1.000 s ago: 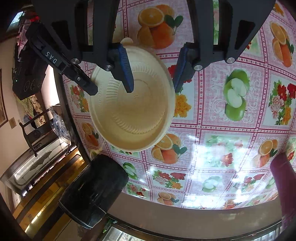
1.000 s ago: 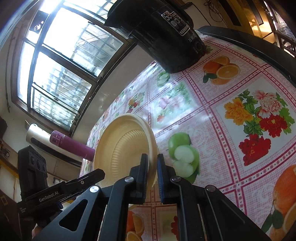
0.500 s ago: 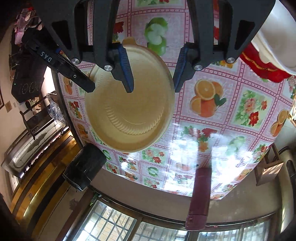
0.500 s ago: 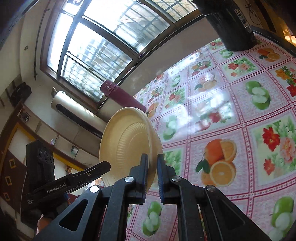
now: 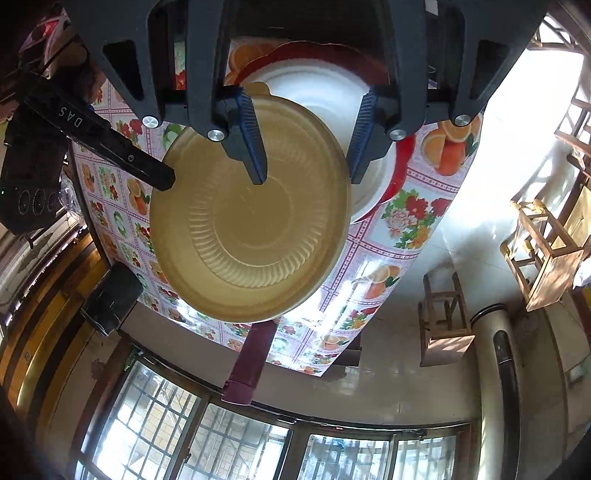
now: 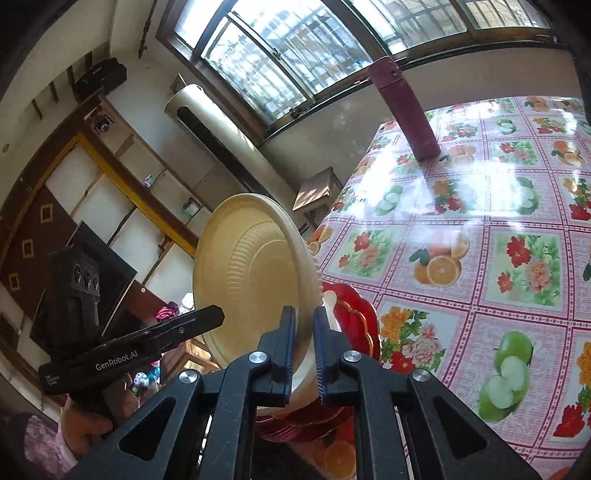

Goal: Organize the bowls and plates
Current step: 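Carry the strainer bowl with the left gripper over the red plate stack, then lower the strainer bowl onto the stacked bowls and open the left gripper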

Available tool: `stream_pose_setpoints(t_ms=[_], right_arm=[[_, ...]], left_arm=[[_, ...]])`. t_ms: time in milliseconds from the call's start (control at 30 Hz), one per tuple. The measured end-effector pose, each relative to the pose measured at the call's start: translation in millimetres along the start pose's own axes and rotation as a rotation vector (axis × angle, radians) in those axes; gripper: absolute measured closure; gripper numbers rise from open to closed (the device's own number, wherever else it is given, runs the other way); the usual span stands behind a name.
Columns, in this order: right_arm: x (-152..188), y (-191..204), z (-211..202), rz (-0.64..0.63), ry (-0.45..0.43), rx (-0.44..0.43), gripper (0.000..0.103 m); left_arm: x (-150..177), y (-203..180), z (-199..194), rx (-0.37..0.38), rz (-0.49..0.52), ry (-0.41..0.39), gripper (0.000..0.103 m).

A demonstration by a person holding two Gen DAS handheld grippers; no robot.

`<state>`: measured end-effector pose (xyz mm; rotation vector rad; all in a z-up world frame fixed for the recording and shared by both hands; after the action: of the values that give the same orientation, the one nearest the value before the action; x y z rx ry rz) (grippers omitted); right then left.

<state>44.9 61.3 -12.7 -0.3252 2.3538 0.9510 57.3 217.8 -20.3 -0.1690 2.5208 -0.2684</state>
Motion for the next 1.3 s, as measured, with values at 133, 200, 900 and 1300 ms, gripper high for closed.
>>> stream_pose_setpoints(t_ms=[133,200,900,1300], right_arm=[[13.8,7.9,16.9,-0.041,0.038,0.050,0.094],[16.7,9.6,21.2,-0.065,0.041,0.080,0.094],[19.7,13.0,35.4,-0.116,0.054,0.081,0.087],[10.1,-19.5,36.3,0.104,0.119,-0.057,0.065]], left_arm=[[17.3,18.2,11.7,0.002,-0.022,0.044,0.061],[23.5,24.0,18.7,0.011,-0.032,0.063,0.061],[24.9,21.3,-10.3,-0.120,0.068,-0.087,0.030],[20.6,18.2,-9.5,-0.114,0.047,-0.092,0.026]])
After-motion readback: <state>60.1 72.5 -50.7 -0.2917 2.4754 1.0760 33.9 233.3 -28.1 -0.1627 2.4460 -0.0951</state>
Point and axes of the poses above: each gripper's, at about its wrist camera, not at the fingertips, and z roughly the way its jaws point, y to its left, x to its underside, the point moved 4 cm from there along z, roughly the way its jaws point, and after that the axes turned 3 degrees about y, right-handed, at the moved point
